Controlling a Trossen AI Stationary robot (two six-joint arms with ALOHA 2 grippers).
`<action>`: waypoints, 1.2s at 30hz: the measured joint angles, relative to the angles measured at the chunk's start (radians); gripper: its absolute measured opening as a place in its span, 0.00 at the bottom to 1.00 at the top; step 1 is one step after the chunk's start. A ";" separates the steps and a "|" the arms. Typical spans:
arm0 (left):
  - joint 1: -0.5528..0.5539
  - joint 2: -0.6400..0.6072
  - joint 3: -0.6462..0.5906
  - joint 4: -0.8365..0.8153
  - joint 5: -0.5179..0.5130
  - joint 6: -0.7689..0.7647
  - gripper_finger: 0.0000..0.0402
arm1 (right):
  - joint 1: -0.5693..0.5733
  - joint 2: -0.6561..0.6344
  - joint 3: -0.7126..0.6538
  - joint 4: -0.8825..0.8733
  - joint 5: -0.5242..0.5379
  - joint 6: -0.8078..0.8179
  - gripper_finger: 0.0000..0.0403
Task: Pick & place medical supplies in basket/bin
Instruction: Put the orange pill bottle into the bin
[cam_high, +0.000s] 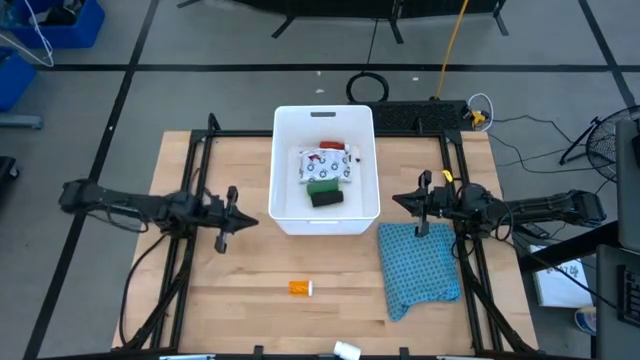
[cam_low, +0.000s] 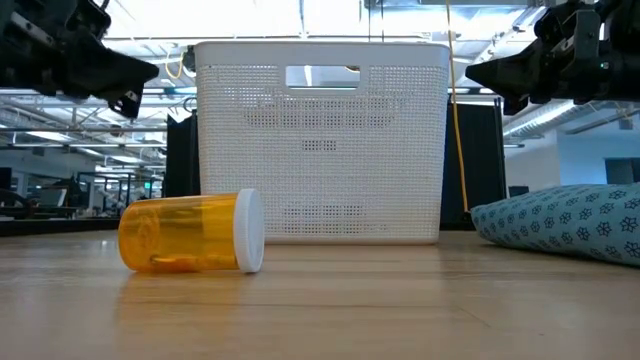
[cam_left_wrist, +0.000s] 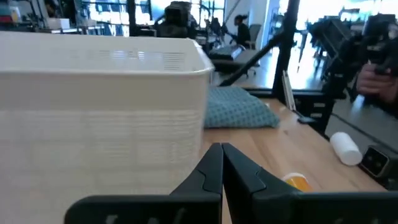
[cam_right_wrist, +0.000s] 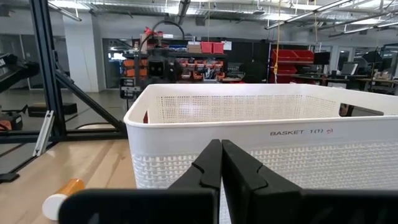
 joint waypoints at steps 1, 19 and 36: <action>-0.042 0.019 0.016 0.007 -0.042 0.017 0.00 | 0.000 0.000 0.000 0.000 0.000 0.001 0.00; -0.525 0.760 0.718 -0.501 -0.685 -0.121 0.02 | 0.000 0.005 0.000 -0.006 -0.002 0.019 0.00; -0.459 1.342 1.158 -0.920 -0.331 -0.408 0.69 | 0.000 0.029 0.000 -0.023 -0.003 0.019 0.00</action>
